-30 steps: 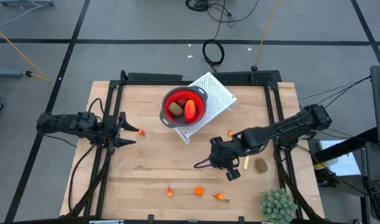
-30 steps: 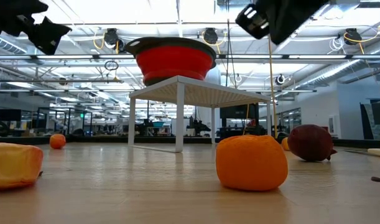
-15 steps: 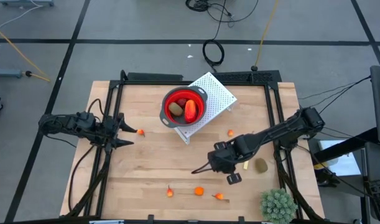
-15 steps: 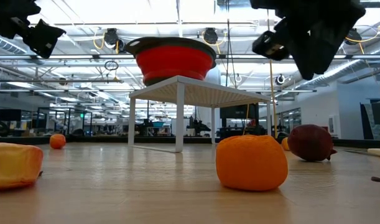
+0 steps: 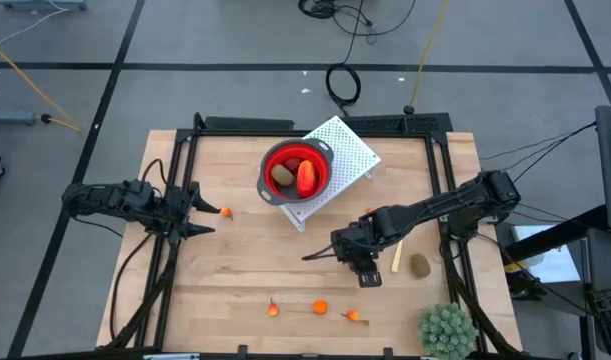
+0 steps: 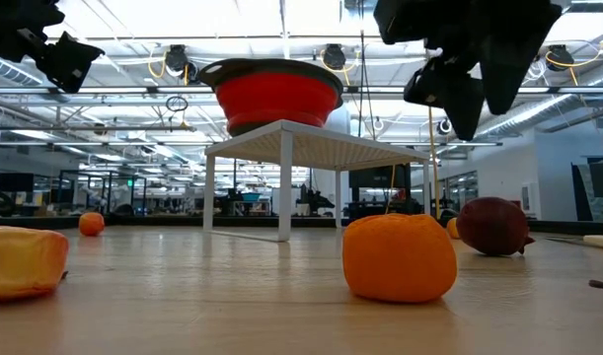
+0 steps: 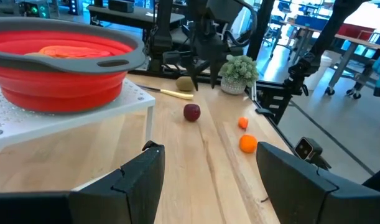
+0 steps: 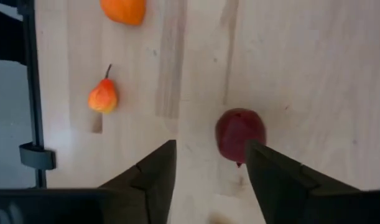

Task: Pick & Place Fruit
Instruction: Put the pomegranate into the red strainer bowl on the shelf

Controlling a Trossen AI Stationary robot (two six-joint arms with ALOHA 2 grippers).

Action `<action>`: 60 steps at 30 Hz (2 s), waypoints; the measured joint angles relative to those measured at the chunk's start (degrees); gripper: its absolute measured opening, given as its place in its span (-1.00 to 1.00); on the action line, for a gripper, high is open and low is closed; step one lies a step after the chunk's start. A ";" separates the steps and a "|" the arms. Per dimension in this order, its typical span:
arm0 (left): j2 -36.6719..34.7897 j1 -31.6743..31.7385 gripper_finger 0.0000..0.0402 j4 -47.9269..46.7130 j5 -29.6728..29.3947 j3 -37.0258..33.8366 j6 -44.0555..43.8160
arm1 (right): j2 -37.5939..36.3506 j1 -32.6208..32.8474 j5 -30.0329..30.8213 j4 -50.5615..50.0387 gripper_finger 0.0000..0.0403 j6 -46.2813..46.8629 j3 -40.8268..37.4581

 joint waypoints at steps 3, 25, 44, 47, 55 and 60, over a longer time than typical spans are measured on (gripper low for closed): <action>0.00 0.00 0.26 0.00 0.00 0.00 -0.13 | 0.00 -0.27 0.05 0.02 -0.02 0.11 0.00; 0.00 0.01 0.26 0.00 0.01 0.00 -0.28 | -0.02 -0.06 0.24 0.28 0.05 4.00 -0.02; 0.00 0.00 0.26 -0.03 0.00 0.02 -1.29 | -0.04 0.31 7.52 0.50 0.74 3.10 -0.04; 0.00 0.00 0.26 -0.02 0.00 0.02 -1.31 | -0.07 0.36 7.48 0.50 0.72 3.14 -0.04; 0.00 0.00 0.26 -0.04 0.00 0.02 -1.51 | -0.08 0.36 9.51 1.14 0.68 4.60 -0.51; 0.00 0.00 0.26 -0.04 0.00 0.02 -1.53 | -0.10 0.63 9.38 4.95 0.67 4.63 -4.42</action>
